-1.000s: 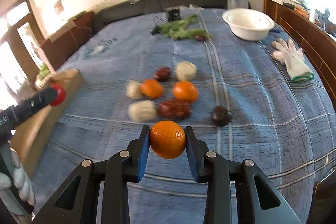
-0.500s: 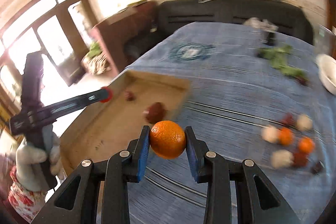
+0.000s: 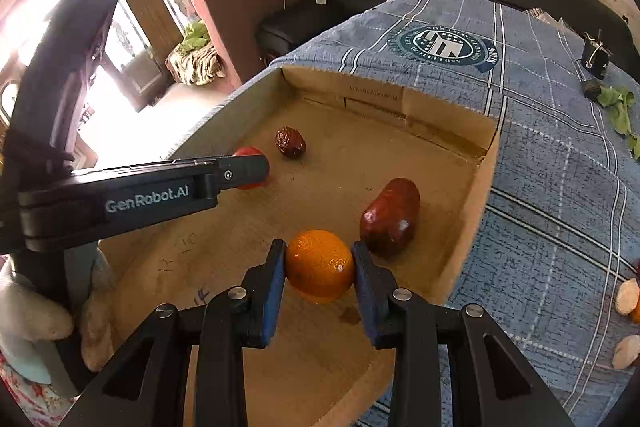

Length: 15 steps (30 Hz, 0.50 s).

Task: Organize fruits
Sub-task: 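Carry tomato and orange into the tray and open both grippers, then lift both tools away from the tray back over the fruits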

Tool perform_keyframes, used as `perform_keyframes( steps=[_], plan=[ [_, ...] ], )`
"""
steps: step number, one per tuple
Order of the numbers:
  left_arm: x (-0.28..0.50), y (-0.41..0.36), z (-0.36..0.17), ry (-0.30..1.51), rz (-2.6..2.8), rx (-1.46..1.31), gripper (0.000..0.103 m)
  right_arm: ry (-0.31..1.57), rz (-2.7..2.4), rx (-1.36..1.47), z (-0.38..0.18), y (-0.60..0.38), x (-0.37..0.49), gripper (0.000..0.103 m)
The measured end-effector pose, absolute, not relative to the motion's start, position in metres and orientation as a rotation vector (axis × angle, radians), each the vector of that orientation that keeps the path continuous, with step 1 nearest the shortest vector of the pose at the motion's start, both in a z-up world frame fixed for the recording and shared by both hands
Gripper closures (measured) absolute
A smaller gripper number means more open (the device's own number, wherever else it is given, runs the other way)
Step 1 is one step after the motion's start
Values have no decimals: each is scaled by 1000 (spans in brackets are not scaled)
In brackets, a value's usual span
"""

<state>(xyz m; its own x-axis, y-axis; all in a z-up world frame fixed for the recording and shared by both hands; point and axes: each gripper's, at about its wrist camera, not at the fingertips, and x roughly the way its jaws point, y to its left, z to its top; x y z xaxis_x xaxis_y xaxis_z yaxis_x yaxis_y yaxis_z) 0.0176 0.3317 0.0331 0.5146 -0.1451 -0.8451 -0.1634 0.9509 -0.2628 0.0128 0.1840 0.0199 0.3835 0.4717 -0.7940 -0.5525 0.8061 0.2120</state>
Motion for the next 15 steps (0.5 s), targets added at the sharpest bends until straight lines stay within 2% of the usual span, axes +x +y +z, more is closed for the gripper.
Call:
perform_keyframes(
  steps=[1,3,11,15],
  plan=[
    [19,332,33,1039,10,-335,73,974,648,-102,19,187,13,66],
    [19,334,32,1040,16,-348,62,971,643,-108,18,190,14,66],
    [-7,342,64,916,32,-393,58,924,656,-72,32,178,5,65],
    [-34,336,96,817,54,-382,38,868,660,-39,53,156,-13,65]
  ],
)
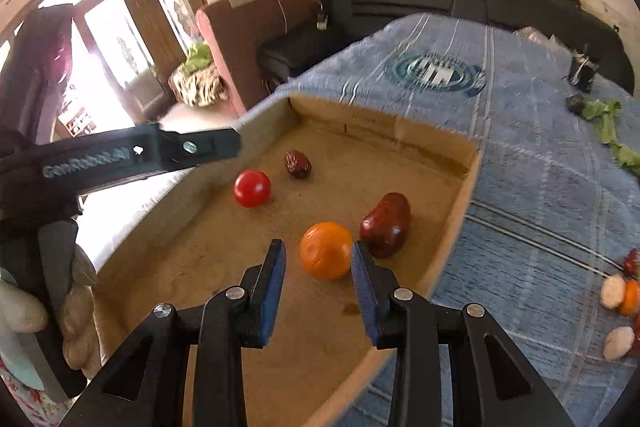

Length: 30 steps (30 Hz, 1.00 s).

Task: Organize fruits
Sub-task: 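Lift both tools away from the tray back over the fruits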

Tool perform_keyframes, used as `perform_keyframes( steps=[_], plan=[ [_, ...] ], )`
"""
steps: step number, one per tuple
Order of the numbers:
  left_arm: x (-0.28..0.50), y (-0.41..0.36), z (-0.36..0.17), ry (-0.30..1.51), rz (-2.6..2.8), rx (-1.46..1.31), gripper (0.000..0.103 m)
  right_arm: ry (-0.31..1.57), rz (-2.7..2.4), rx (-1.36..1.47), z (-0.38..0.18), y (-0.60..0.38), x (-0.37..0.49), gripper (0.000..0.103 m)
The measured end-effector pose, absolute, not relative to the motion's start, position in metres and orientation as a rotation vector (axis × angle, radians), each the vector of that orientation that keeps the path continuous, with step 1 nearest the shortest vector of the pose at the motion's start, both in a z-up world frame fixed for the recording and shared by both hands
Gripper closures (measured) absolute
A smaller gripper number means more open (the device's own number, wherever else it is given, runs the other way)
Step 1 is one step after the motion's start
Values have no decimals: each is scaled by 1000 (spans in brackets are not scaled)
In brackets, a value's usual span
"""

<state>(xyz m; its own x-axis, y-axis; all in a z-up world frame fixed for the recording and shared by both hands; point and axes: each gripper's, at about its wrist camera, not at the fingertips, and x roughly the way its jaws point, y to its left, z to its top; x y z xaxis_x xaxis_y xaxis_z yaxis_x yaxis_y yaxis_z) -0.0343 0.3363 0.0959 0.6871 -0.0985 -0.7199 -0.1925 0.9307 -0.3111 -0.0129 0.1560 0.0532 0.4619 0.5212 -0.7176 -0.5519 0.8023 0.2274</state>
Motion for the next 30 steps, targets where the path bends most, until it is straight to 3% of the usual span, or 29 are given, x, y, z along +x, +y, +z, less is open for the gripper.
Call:
perform_keyframes(
  steps=[3,10,16,21,24,29,30],
  plan=[
    [-57,323,120,744,33,-393,29,867,652,26,68,128,-26,66],
    [-112,272,181,615,-145,-398,29,800,578,85,116,50,-63,66],
    [-162,235,245,524,-283,-408,29,710,417,142,189,-50,-90,62],
    [-197,198,318,449,-353,-287,28,591,215,133,300,-135,-118,61],
    [-217,182,365,354,-332,-194,21,488,72,105,382,-176,-142,51],
    [-224,178,416,267,-282,-152,20,341,-136,88,515,-223,-180,50],
    [-224,179,423,258,-269,-151,19,301,-182,78,536,-228,-189,45]
  ],
)
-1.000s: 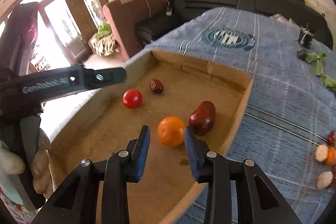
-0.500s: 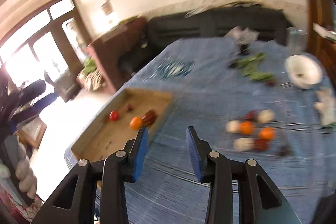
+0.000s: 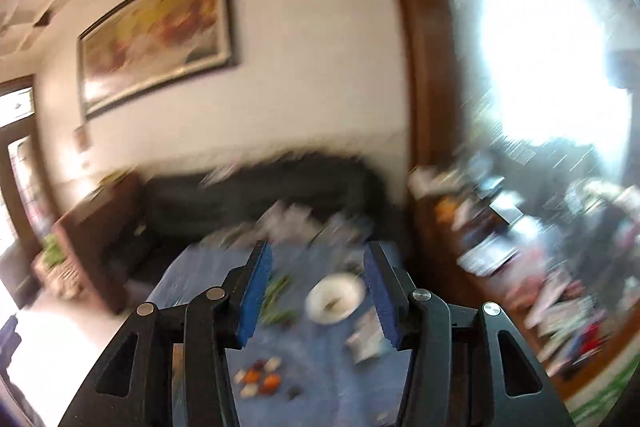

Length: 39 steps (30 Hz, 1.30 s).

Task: Organize fruits
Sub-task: 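Lift both tools away from the tray back over the fruits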

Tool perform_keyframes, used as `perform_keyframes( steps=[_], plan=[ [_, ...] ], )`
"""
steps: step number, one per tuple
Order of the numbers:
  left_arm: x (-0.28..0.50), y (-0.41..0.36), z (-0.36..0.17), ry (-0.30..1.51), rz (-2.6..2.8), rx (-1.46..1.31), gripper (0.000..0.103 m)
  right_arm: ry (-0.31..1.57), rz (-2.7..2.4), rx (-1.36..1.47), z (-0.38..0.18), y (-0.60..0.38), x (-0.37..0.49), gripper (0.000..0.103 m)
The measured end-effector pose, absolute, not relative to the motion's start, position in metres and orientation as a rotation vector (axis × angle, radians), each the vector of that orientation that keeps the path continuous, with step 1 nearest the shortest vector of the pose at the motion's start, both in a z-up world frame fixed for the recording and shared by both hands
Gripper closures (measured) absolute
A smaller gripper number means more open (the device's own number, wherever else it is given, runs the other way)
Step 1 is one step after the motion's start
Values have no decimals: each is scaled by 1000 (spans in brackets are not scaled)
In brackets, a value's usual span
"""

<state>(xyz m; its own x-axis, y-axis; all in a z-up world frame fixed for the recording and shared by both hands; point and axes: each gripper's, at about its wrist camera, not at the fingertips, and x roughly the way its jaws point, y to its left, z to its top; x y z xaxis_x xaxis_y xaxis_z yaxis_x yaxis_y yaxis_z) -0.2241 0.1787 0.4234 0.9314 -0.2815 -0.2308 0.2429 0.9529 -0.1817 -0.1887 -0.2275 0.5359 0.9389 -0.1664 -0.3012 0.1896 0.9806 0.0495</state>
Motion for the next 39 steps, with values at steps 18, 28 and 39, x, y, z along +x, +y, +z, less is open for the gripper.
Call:
perform_keyframes(
  steps=[18,28,39],
  plan=[
    [-116,146,221,648,-293,-235,11,638,129,83,207,-163,-116,19],
    [-65,81,117,709,-171,-62,14,807,190,425,85,-204,-50,29],
    [-40,74,76,803,-64,63,16,771,-16,381,46,-210,-23,30]
  ],
)
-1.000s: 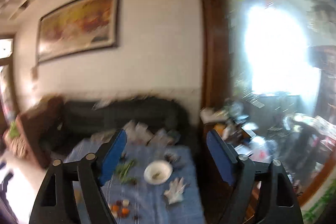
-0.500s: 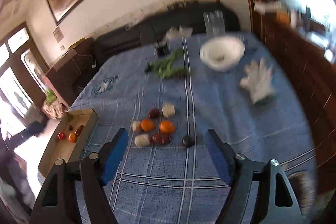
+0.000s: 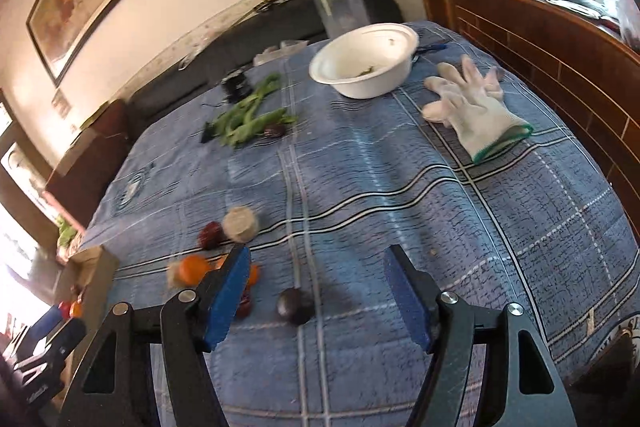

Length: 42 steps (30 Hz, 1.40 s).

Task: Organize fruits
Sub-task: 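Lift both tools away from the tray back over the fruits, then grasp the white yam piece with the left gripper while the right gripper grasps the dark plum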

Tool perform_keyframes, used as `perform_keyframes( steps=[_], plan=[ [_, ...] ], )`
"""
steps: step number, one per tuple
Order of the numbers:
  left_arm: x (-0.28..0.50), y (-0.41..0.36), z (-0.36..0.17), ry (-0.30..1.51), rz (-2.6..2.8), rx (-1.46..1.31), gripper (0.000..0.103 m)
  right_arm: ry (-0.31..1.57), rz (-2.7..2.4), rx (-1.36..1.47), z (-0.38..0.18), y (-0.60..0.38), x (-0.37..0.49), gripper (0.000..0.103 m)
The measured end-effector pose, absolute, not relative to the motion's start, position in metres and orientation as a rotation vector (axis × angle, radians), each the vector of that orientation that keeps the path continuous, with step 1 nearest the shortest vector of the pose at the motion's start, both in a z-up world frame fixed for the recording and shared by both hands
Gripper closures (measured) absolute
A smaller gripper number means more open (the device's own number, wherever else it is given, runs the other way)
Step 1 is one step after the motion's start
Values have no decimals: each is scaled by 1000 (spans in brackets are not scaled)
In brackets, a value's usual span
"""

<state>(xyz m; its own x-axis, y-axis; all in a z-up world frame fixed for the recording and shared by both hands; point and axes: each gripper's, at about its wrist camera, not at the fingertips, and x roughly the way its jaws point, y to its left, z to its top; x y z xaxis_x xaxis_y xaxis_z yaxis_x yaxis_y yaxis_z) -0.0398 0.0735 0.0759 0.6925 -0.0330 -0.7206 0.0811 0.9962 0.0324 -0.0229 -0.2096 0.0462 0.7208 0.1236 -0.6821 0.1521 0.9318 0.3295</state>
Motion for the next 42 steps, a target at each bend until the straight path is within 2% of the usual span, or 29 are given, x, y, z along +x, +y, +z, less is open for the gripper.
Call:
perform_keyframes(
  steps=[22,23,24,26,29,33,38,40,42],
  plan=[
    [-30,58,57,871,-114,46,16,777,24,378,28,-209,-18,30],
    [-29,56,56,873,-130,41,16,776,24,377,28,-207,-19,32],
    [-28,54,56,875,-145,34,17,776,26,378,28,-208,-19,42],
    [-25,48,54,881,-187,24,17,780,27,382,27,-209,-18,54],
    [-20,37,52,891,-250,19,17,786,32,413,25,-213,-18,59],
    [-11,17,50,893,-320,25,26,799,74,449,22,-216,-15,58],
    [-1,0,44,862,-360,83,27,861,117,437,13,-206,-9,58],
    [4,-5,38,860,-394,99,31,859,117,417,14,-202,-9,58],
    [9,-8,31,874,-412,108,41,865,115,392,14,-197,-10,58]
  ],
)
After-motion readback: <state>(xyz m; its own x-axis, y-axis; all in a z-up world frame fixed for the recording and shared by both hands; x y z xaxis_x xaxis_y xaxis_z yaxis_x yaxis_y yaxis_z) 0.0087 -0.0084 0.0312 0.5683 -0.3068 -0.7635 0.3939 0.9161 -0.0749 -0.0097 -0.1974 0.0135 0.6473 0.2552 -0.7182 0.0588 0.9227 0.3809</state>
